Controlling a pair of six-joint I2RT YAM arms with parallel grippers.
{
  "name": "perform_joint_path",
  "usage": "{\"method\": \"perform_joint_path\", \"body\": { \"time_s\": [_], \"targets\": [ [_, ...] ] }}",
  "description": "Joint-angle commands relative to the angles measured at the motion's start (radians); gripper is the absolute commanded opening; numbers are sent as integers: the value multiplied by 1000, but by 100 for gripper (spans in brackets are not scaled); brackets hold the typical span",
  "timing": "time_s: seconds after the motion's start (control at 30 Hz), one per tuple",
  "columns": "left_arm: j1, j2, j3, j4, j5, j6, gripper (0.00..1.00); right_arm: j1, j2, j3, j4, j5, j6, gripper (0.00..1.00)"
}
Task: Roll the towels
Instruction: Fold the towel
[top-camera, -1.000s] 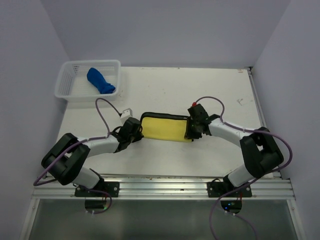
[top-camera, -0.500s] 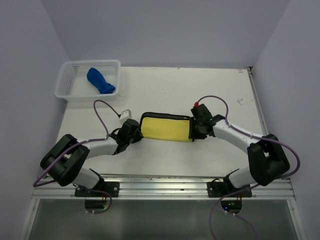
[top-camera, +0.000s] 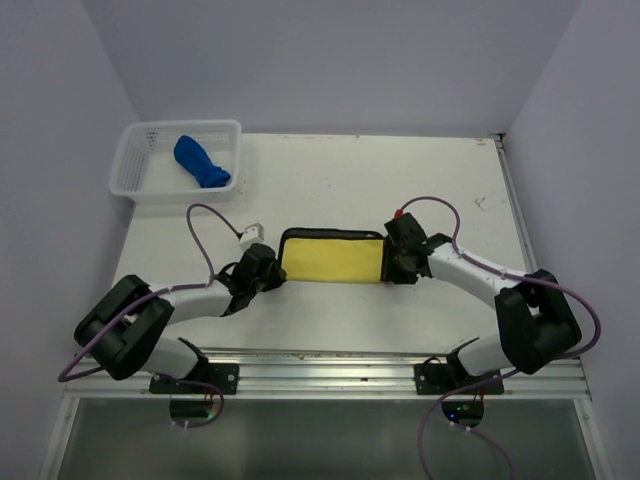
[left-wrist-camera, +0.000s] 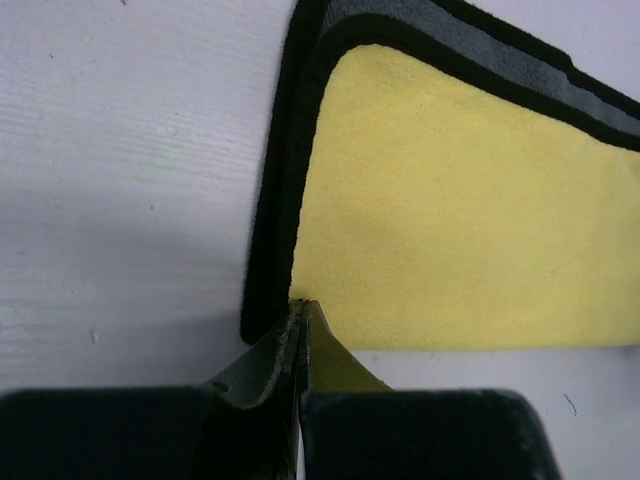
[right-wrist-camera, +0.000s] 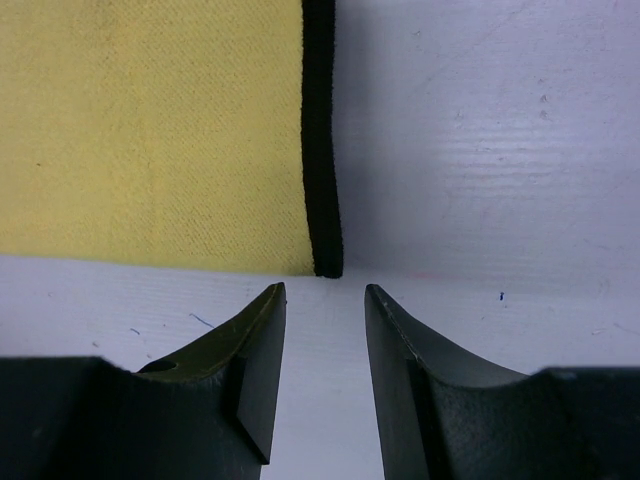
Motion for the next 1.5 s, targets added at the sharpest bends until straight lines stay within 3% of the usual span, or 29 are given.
{"method": "perform_joint_path", "body": {
  "time_s": [0.0, 0.47, 0.73, 0.9, 1.27, 1.47],
  "targets": [
    [-19, -3, -68, -106, 41, 43, 1, -15, 21, -8, 52, -22, 41, 42],
    [-34, -31, -96, -95, 46, 39, 1, -41, 37, -44, 118, -42, 56, 40],
    [-35, -11, -96, -78, 59, 48, 1, -47, -74, -47, -3, -20, -10, 40],
    [-35, -5, -93, -69, 66, 52, 1, -49, -135, -96, 41, -16, 9, 42],
    [-38, -8, -87, -80, 63, 54, 1, -55, 41, 1, 96, -4, 6, 43],
    [-42, -11, -94, -78, 61, 57, 0, -61, 72, -25, 143, -25, 7, 42]
  ]
}}
